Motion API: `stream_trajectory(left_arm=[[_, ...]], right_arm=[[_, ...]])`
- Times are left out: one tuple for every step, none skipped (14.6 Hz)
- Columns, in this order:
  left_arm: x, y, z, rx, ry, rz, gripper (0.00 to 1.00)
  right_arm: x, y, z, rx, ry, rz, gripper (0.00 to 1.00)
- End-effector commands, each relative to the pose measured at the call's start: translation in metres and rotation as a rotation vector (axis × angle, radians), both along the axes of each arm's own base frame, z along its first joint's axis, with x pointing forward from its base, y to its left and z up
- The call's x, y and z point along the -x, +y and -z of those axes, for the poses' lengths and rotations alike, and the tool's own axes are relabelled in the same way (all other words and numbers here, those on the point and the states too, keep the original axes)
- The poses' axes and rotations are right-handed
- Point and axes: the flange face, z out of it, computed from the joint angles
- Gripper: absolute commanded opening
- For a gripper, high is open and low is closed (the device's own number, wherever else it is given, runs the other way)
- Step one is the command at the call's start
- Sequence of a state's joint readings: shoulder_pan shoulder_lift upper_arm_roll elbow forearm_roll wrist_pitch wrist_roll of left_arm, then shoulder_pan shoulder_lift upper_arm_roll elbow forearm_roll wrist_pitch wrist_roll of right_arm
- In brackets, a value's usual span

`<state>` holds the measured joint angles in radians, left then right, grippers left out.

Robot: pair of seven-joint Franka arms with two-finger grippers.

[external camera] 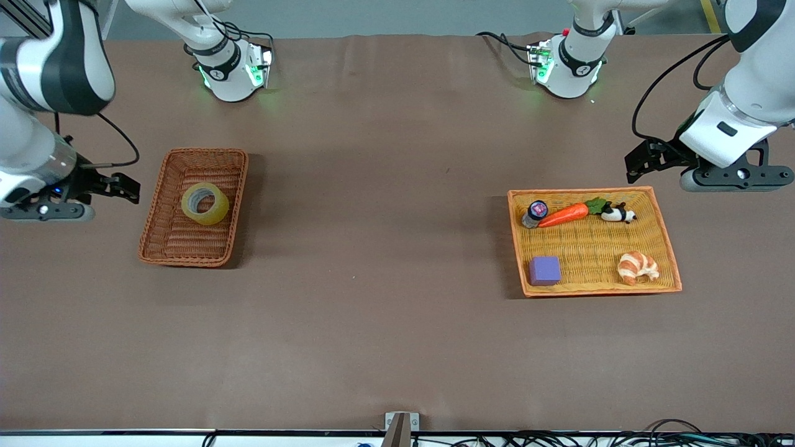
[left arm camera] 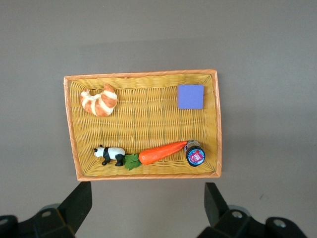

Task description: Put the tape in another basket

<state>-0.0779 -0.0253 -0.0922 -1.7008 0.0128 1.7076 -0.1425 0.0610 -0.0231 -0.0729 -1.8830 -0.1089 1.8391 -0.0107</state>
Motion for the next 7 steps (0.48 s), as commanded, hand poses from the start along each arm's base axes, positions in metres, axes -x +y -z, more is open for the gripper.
stream_trajectory(left_arm=[[0.003, 0.002, -0.007, -0.017, -0.003, 0.015, 1.0], [0.002, 0.002, -0.006, -0.017, -0.001, 0.015, 1.0], [0.002, 0.002, -0.006, -0.017, -0.001, 0.017, 1.0], [0.002, 0.002, -0.006, -0.019, 0.0, 0.015, 1.0], [0.002, 0.001, -0.006, -0.019, 0.0, 0.017, 1.0], [0.002, 0.001, -0.006, -0.019, 0.0, 0.017, 1.0], [0.002, 0.001, -0.006, -0.017, 0.0, 0.017, 1.0]], right_arm=[[-0.012, 0.028, -0.051, -0.047, -0.057, 0.073, 1.0], [-0.011, 0.032, -0.071, -0.089, -0.062, 0.116, 1.0], [-0.01, 0.033, -0.097, -0.109, -0.06, 0.132, 1.0], [-0.007, 0.033, -0.116, -0.109, -0.048, 0.129, 1.0], [-0.01, 0.032, -0.124, -0.107, -0.024, 0.126, 1.0], [-0.011, 0.031, -0.13, -0.095, -0.026, 0.121, 1.0], [-0.011, 0.031, -0.131, -0.094, -0.028, 0.101, 1.0]])
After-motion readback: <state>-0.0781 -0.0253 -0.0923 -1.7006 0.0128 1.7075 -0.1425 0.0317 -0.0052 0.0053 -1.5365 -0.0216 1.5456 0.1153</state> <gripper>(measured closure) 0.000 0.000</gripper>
